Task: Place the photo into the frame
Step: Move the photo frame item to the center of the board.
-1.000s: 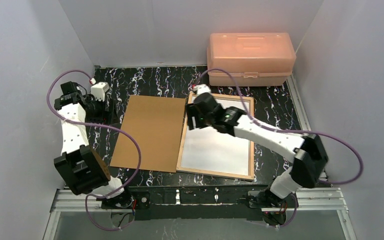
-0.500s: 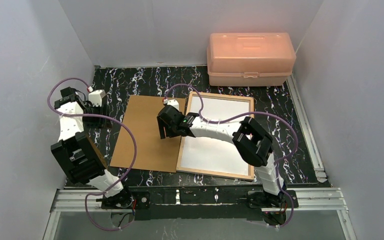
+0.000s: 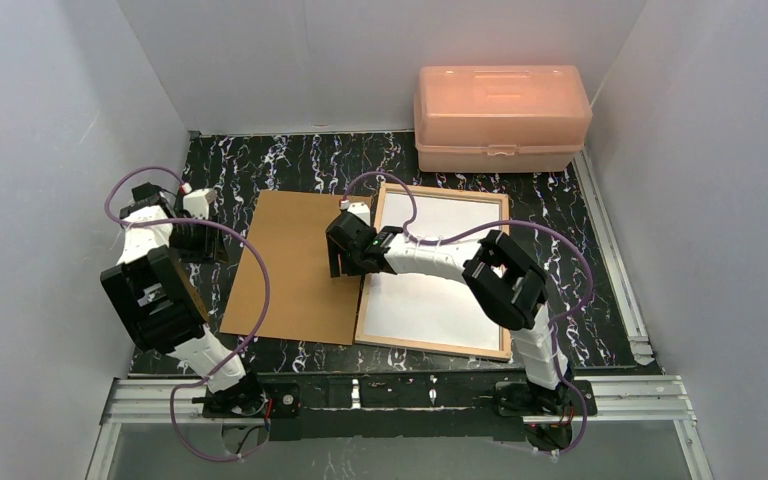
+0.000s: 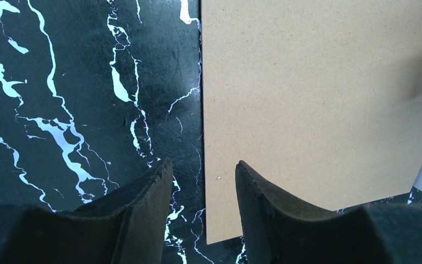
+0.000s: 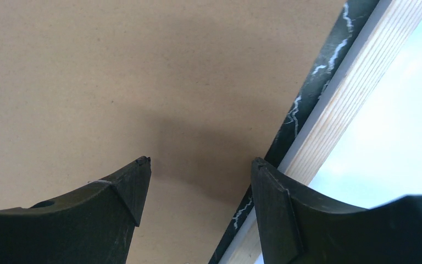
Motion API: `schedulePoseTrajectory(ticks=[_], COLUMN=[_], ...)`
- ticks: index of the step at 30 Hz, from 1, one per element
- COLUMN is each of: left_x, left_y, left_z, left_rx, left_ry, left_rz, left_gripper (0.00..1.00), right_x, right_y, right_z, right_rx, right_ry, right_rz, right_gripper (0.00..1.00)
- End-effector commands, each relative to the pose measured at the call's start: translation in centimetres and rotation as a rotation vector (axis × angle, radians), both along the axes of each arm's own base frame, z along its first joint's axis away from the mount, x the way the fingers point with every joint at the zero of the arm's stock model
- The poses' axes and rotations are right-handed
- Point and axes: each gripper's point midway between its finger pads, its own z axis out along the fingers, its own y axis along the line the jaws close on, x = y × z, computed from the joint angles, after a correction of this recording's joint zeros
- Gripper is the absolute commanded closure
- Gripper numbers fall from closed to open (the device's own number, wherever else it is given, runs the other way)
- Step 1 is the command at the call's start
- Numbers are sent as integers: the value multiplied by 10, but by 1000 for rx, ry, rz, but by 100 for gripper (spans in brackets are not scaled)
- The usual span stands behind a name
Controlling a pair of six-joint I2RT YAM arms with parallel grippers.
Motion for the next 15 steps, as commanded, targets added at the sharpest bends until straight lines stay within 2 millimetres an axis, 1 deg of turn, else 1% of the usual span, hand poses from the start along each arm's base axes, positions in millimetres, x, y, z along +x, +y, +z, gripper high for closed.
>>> schedulePoseTrajectory(ticks=[1, 6, 9, 11, 13, 15], left_x=[-1, -4, -1, 4, 9, 16], left_y=[-7, -18, -21, -21, -17, -8], left_z=[-5, -15, -19, -22, -28, -36], left_rx=[-35, -37, -29, -27, -13, 25], left_ry=[6, 44, 49, 59, 76, 90], left_rz=[0, -46, -50, -41, -23, 6], left_gripper=[55, 49, 46, 46, 47, 54], right_x=[11, 11, 10, 8, 7, 7], right_y=[-13, -26, -26, -24, -18, -13], right_z=[9, 11, 12, 10, 8, 6], right_rx=[11, -6, 4, 13, 34, 50], right_ry=[-20, -22, -21, -9, 11, 30], right_rz=[-55, -73, -72, -68, -69, -77], right_gripper=[25, 25, 25, 25, 25, 25])
